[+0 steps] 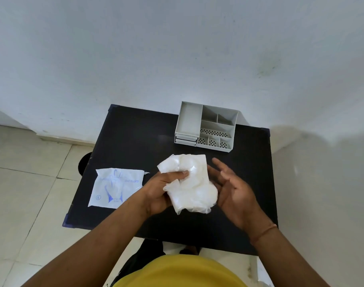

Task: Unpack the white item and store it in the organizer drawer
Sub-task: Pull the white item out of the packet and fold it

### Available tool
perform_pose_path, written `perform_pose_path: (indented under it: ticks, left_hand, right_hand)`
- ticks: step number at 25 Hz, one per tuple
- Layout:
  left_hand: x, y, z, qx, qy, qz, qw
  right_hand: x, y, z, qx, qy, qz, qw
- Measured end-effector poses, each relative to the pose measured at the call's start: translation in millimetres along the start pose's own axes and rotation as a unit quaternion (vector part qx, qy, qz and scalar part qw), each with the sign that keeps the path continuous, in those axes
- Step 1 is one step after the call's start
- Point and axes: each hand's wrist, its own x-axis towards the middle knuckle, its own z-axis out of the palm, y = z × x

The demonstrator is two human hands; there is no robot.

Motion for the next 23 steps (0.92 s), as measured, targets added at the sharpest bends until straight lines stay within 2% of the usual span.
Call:
perform_pose_path:
  ticks: [3,5,7,12,14,16,19,21,23]
  left_hand:
    - [7,15,-7,-0.042,-0.005,-0.01,0.999]
    - [13,20,-13,-0.052,-0.002,-0.019,0.998]
    - [16,25,-18,-0.033,-0.002,-0.032,0.999]
    - [17,34,-15,0.12,0.002,-0.041,0.992]
    - [13,45,-13,0.15,0.009,-0.057,0.987]
    - [9,61,-20,0.16,-0.019,-0.082,0.984]
    - [6,78,-37,0.212,-0.082,-0.068,0.972]
    - [9,81,-44,0.294,-0.062,-0.035,0.953]
    - [11,83,-49,0.328,-0.043,-0.014,0.944]
  right_hand:
    - [-4,13,3,-0.091,-0.025,-0.007,0.996]
    - [-4,19,11,-0.063,-0.049,0.003,0.997]
    - [2,23,27,-0.035,-0.041,0.01,0.998]
    - [25,35,62,-0.094,0.067,-0.003,0.993]
    - [31,42,66,-0.109,0.1,0.003,0.989]
    - [35,47,70,-0.085,0.133,0.019,0.987]
    - [40,50,77,-0.039,0.142,0.02,0.989]
    - [42,53,83,-0.064,0.13,0.009,0.989]
    - [42,56,90,-0.075,0.117,-0.004,0.99]
